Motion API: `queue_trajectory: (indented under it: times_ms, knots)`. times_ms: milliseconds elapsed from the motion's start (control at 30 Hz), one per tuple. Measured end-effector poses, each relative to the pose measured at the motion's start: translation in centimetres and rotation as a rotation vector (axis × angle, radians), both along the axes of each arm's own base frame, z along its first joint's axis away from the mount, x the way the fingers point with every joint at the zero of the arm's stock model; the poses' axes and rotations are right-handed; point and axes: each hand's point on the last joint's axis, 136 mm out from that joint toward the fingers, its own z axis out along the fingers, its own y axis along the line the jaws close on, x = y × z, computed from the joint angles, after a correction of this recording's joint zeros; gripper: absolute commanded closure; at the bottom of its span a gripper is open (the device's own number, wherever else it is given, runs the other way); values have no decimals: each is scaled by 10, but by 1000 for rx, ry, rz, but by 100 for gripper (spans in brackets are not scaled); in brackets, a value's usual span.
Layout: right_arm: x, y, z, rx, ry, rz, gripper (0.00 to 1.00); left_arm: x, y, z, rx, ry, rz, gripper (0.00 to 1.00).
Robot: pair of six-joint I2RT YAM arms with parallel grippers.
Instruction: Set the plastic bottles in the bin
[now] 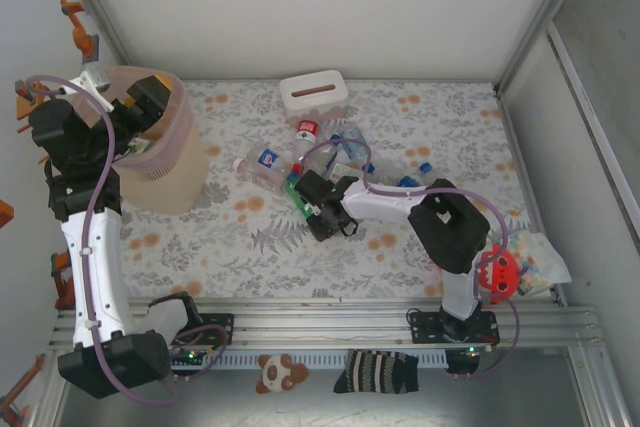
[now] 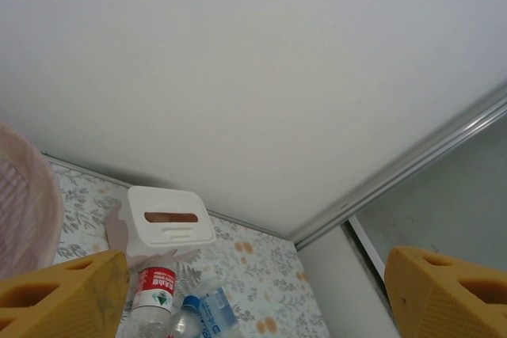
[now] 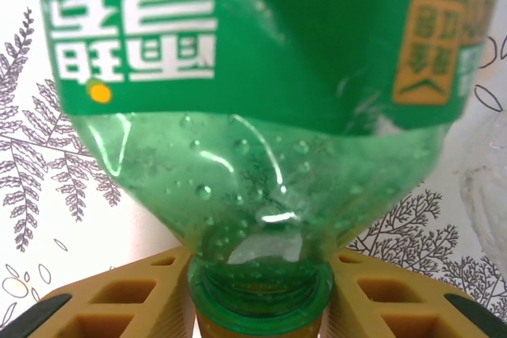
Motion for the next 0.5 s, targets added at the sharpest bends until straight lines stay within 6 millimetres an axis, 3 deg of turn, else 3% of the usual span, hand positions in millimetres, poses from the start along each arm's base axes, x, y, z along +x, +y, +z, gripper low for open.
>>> queue_trajectory:
  times_ms: [333,500]
  knots:
    - [-2,-2,3,1,-4,-6,77,0,0,0,-5,1,0,21]
    - [-5,-8,23,27,-26,-15,78,-1,-1,1,-3,0,-6,21]
